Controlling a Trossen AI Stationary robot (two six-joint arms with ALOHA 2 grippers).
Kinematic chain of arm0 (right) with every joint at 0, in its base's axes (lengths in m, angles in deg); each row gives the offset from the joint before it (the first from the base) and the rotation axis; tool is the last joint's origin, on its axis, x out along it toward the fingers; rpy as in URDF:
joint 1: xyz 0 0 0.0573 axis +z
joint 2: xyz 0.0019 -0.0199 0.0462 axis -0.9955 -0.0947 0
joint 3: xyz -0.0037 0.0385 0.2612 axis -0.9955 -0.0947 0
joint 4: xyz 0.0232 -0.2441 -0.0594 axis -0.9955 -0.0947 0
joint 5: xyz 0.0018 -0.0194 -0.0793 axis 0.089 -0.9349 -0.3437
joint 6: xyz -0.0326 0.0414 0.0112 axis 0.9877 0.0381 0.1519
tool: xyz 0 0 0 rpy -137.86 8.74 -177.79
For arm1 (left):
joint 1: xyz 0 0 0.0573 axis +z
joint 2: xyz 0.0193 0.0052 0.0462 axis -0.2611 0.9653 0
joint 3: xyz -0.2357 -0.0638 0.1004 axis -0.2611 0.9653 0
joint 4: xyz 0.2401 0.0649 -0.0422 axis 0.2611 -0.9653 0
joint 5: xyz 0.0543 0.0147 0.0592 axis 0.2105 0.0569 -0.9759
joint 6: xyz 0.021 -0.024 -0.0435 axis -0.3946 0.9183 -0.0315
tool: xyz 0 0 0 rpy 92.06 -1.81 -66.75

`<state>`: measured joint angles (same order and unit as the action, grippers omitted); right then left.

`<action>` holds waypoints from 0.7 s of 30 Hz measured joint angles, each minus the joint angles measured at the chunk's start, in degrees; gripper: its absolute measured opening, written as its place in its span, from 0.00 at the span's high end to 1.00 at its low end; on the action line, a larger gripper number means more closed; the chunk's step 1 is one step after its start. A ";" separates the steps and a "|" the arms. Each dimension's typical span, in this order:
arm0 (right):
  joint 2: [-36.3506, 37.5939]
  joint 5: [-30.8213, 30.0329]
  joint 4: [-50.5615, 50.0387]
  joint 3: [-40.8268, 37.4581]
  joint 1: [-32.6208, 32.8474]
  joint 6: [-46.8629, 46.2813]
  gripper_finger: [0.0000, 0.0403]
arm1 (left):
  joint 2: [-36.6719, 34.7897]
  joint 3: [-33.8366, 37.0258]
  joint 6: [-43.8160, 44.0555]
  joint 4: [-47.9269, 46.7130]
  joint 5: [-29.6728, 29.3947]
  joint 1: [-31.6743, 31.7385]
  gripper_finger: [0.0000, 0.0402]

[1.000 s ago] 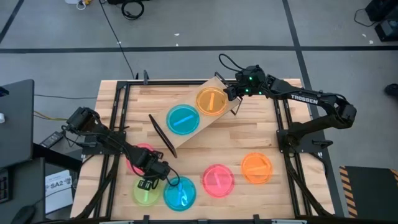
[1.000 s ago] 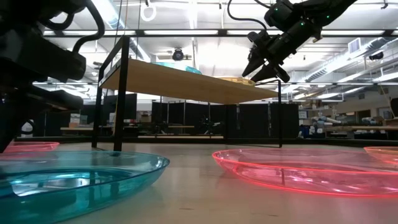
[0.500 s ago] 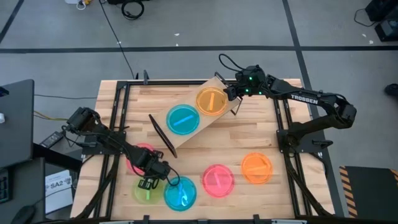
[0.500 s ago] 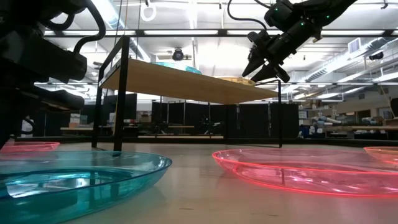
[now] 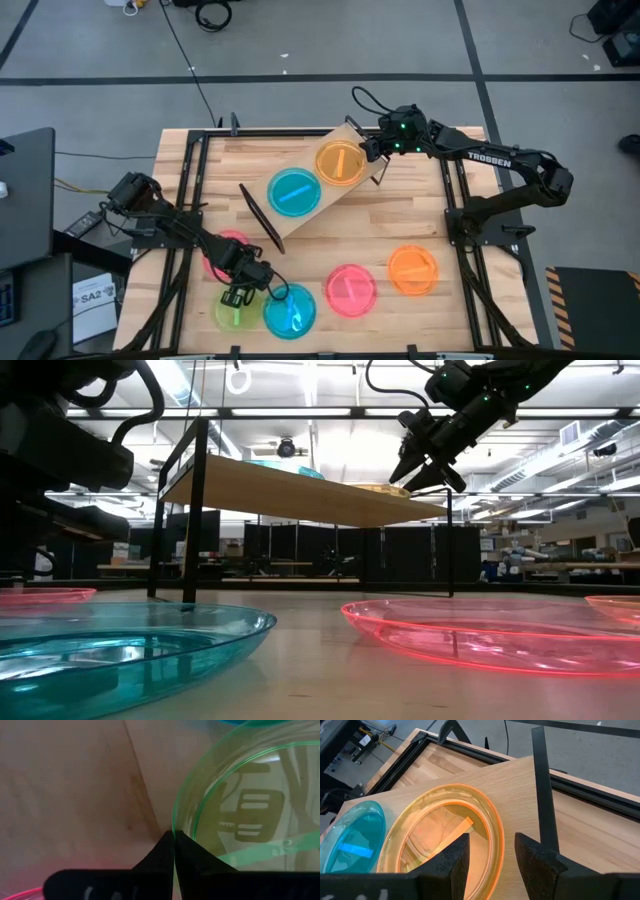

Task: Place and stack plates onto a shelf
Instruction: Stack the green plate on the blue plate on the shelf

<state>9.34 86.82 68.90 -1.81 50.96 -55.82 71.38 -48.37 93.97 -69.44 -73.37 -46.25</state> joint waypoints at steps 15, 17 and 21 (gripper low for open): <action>0.00 0.00 0.01 0.00 -0.01 0.00 0.59 | -4.91 0.26 4.81 -0.42 0.08 -0.01 0.98; 0.00 -0.01 0.02 0.00 -0.01 0.00 0.59 | -5.48 0.23 4.98 -0.42 1.02 -0.02 0.98; 0.00 0.00 0.02 0.00 0.00 0.00 0.59 | -6.50 0.20 6.06 -0.43 2.95 -0.02 0.98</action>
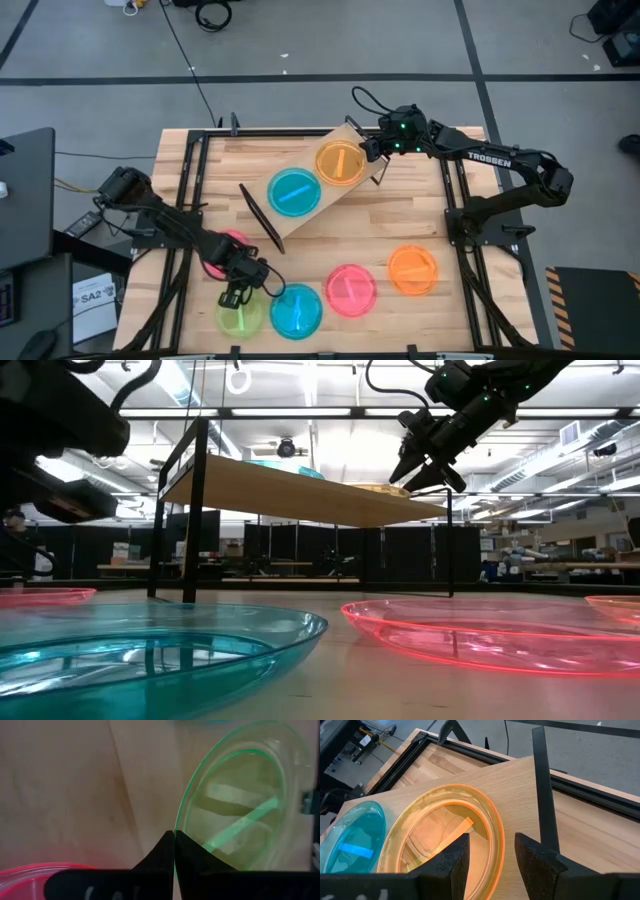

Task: Place and stack plates onto a shelf
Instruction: Stack the green plate on the blue plate on the shelf

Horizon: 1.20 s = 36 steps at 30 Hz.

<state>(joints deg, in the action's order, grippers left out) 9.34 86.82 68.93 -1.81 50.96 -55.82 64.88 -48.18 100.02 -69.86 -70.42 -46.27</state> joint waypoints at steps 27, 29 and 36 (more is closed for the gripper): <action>0.00 -0.01 -0.01 0.00 -0.01 0.00 0.59 | -15.65 -0.11 9.27 -0.78 7.54 0.00 0.98; 0.00 0.00 -0.01 0.00 0.00 0.00 0.59 | -16.95 -0.11 10.57 -0.78 7.63 0.00 0.98; 0.00 -0.01 -0.01 0.00 0.00 0.00 0.59 | -20.63 -0.11 14.84 -0.21 8.20 0.00 0.98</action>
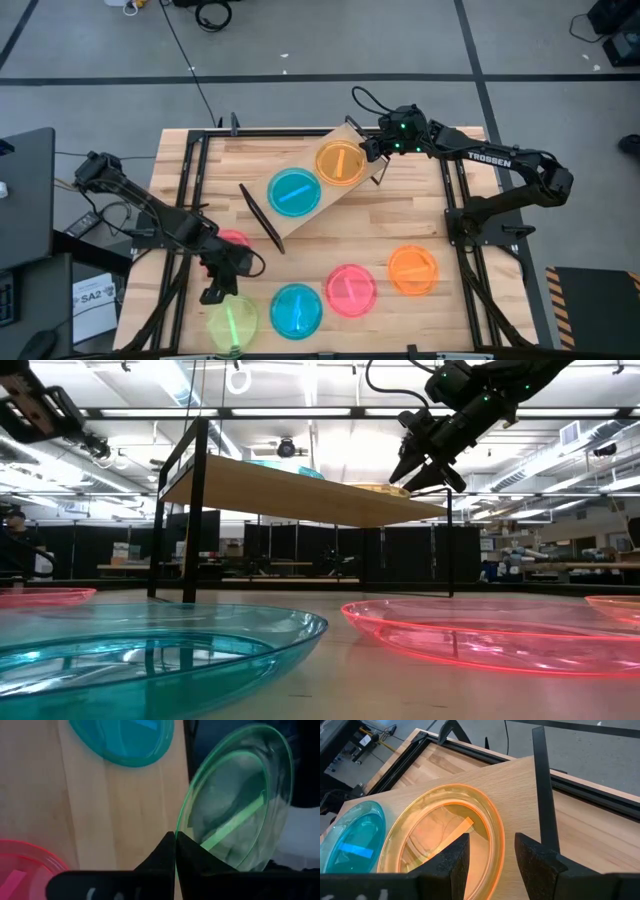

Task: Place and stack plates onto a shelf
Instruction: Stack the green plate on the blue plate on the shelf

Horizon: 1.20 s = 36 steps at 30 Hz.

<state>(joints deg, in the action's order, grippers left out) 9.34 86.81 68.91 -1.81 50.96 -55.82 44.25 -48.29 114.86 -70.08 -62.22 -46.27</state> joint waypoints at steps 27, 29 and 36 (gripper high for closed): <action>0.00 0.00 -0.01 0.00 -0.01 0.00 0.59 | -5.69 -0.04 10.63 20.51 -1.25 16.76 0.98; 0.00 0.00 0.00 0.00 0.00 0.00 0.59 | -5.67 -0.04 10.61 22.21 -1.27 19.53 0.98; 0.00 -0.01 0.01 0.00 0.00 0.02 0.59 | -5.65 -0.04 10.60 23.42 -1.23 29.54 0.98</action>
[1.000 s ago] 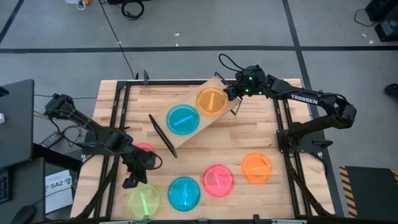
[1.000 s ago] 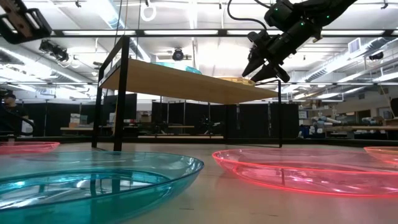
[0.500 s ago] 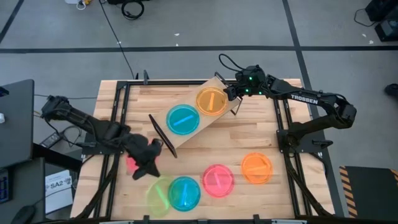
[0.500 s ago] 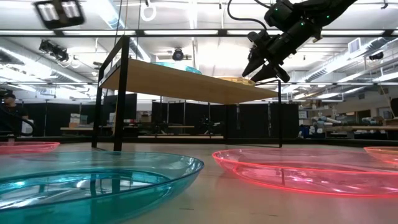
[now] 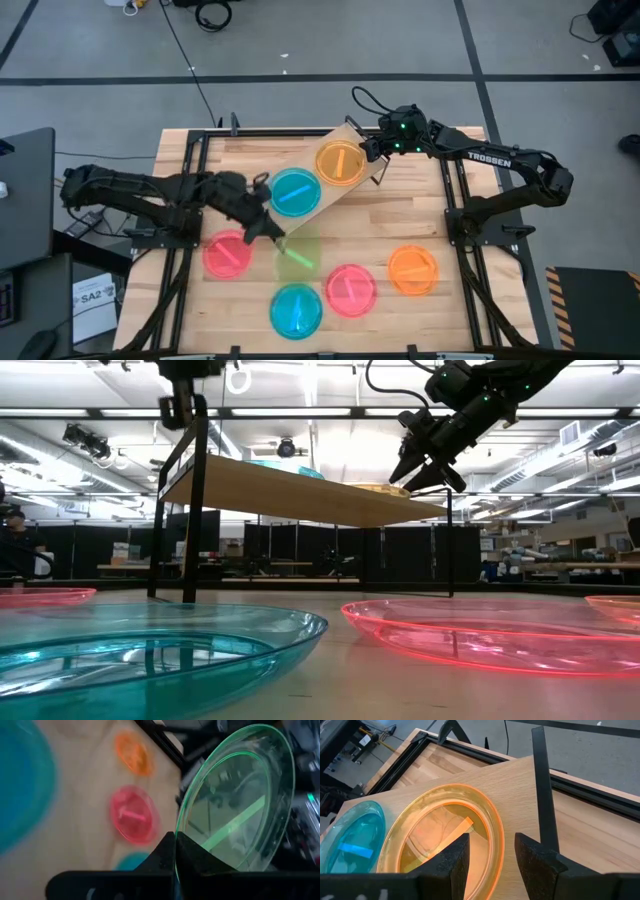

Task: Place and stack plates onto a shelf
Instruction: Stack the green plate on the blue plate on the shelf

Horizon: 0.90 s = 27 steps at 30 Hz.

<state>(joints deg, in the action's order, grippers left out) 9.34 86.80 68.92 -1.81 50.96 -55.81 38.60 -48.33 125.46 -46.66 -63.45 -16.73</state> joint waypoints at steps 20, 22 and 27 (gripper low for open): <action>0.00 0.00 -0.02 0.00 0.00 -0.02 0.59 | 0.02 0.00 -5.88 -8.37 5.99 28.79 0.98; 0.00 0.00 -0.02 0.00 -0.01 0.00 0.59 | 0.02 0.00 -6.90 -10.81 5.92 30.03 0.98; 0.00 0.00 -0.02 0.00 0.00 -0.02 0.59 | 0.02 0.00 -9.86 -15.05 2.95 31.07 0.98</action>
<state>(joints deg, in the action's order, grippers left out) 9.34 86.80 68.90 -1.81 50.96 -55.82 38.62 -48.33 115.61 -61.71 -60.50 14.34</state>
